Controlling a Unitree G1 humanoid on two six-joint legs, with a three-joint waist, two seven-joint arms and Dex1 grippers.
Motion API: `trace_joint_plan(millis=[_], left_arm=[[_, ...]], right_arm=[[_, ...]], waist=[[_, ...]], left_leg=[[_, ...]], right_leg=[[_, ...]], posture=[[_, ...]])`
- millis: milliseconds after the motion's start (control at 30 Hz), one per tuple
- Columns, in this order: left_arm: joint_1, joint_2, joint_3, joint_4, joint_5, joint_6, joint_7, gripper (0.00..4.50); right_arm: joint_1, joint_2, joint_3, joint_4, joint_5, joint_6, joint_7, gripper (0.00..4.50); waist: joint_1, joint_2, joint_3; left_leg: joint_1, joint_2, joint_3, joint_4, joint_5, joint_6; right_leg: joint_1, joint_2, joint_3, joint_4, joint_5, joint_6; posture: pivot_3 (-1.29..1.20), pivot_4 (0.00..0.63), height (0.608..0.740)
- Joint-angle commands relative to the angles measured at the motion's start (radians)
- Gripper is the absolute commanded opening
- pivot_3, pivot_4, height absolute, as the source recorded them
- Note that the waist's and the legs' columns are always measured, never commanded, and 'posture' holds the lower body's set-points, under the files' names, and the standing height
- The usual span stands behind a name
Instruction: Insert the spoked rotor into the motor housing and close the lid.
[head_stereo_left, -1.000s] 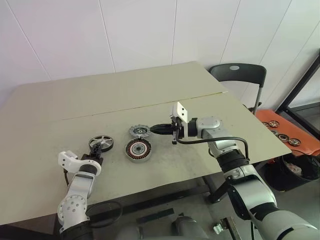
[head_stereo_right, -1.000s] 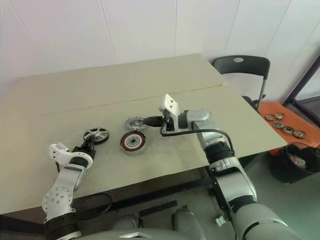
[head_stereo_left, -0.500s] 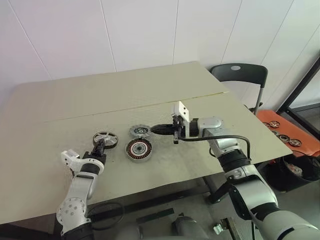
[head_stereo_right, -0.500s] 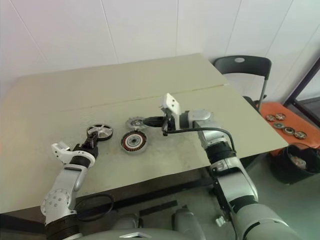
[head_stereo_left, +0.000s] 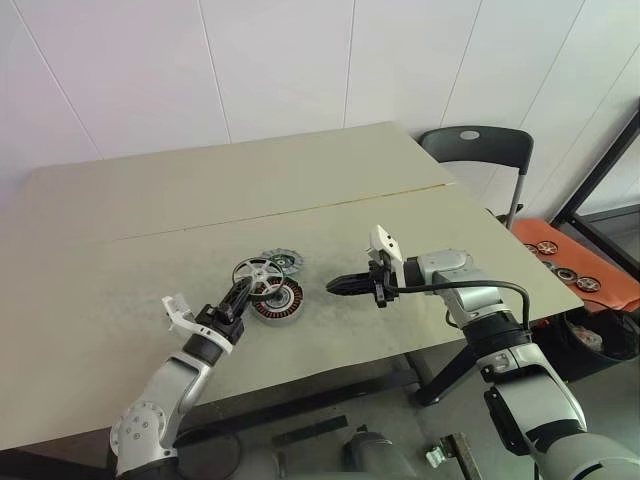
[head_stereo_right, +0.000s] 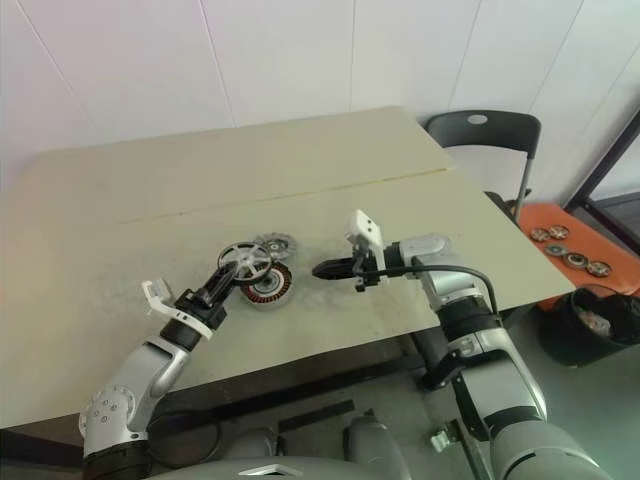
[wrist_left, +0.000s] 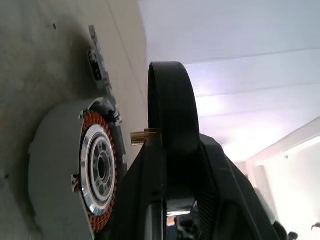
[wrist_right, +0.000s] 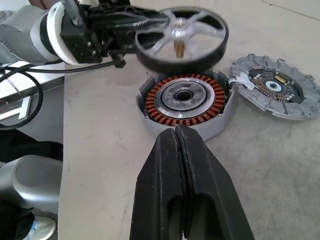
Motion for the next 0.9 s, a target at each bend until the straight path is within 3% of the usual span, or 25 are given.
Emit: trace_joint_plan(millis=[33, 900], left_arm=[[-0.021, 0.011, -0.014, 0.016, -0.009, 0.009, -0.025, 0.45], [-0.047, -0.008, -0.061, 0.098, 0.015, 0.043, -0.038, 0.45]], right_arm=[[-0.011, -0.004, -0.009, -0.031, 0.008, -0.001, -0.006, 0.0], [0.003, 0.003, -0.009, -0.047, 0.011, 0.008, -0.037, 0.0]], waist=[[0.0, 0.0, 0.0], [0.002, 0.0, 0.0]], left_leg=[[-0.001, 0.0, 0.0, 0.0, 0.0, 0.0], [-0.002, 0.0, -0.001, 0.0, 0.0, 0.0]], right_leg=[[0.0, 0.0, 0.0, -0.001, 0.0, 0.0], [0.0, 0.0, 0.0, -0.001, 0.0, 0.0]], posture=[[0.0, 0.0, 0.74], [0.0, 0.0, 0.74]])
